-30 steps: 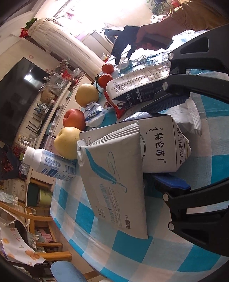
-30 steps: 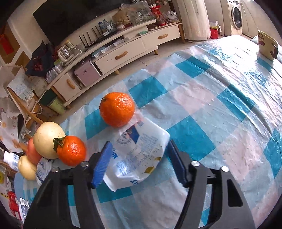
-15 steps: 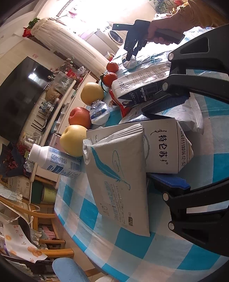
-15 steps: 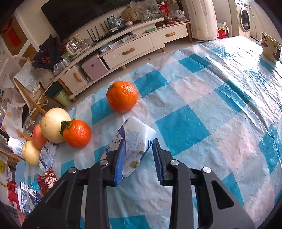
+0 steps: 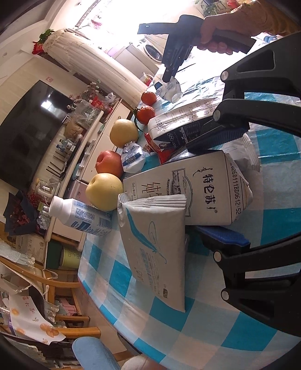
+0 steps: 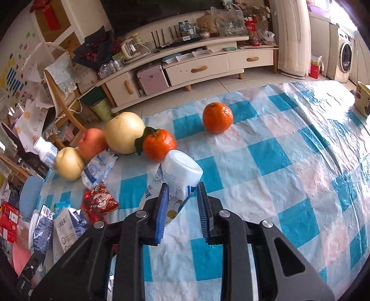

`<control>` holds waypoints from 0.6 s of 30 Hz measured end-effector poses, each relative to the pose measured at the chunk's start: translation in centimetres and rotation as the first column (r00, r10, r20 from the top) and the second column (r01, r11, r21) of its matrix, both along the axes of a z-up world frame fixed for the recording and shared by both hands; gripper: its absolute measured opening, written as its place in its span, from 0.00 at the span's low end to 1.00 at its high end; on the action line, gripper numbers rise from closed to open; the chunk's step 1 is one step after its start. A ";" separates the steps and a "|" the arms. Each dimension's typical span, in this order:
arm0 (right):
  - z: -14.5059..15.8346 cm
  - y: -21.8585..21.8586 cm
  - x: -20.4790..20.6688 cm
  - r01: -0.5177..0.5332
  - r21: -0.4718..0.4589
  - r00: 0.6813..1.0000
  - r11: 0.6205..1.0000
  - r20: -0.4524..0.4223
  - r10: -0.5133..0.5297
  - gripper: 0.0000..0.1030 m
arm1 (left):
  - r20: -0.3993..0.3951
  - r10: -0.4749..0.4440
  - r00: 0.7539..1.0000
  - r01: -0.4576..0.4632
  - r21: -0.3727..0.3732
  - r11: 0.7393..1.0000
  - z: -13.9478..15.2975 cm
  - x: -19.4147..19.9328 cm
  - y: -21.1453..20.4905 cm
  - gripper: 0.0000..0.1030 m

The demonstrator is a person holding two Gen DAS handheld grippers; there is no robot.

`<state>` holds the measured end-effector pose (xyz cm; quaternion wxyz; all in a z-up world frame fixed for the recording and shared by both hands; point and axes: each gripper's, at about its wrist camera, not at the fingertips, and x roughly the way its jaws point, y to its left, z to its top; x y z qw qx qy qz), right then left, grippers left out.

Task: Collect trash
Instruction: 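Lift the milk carton with the left gripper while the right gripper lifts the white wrapper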

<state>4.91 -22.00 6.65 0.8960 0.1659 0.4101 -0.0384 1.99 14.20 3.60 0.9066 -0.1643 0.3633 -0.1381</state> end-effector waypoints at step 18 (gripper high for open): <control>5.2 8.1 -8.2 -0.114 0.030 0.985 0.993 0.132 0.109 0.25 | 0.078 -0.103 0.992 0.108 -0.058 0.993 2.9 -4.0 0.9 0.58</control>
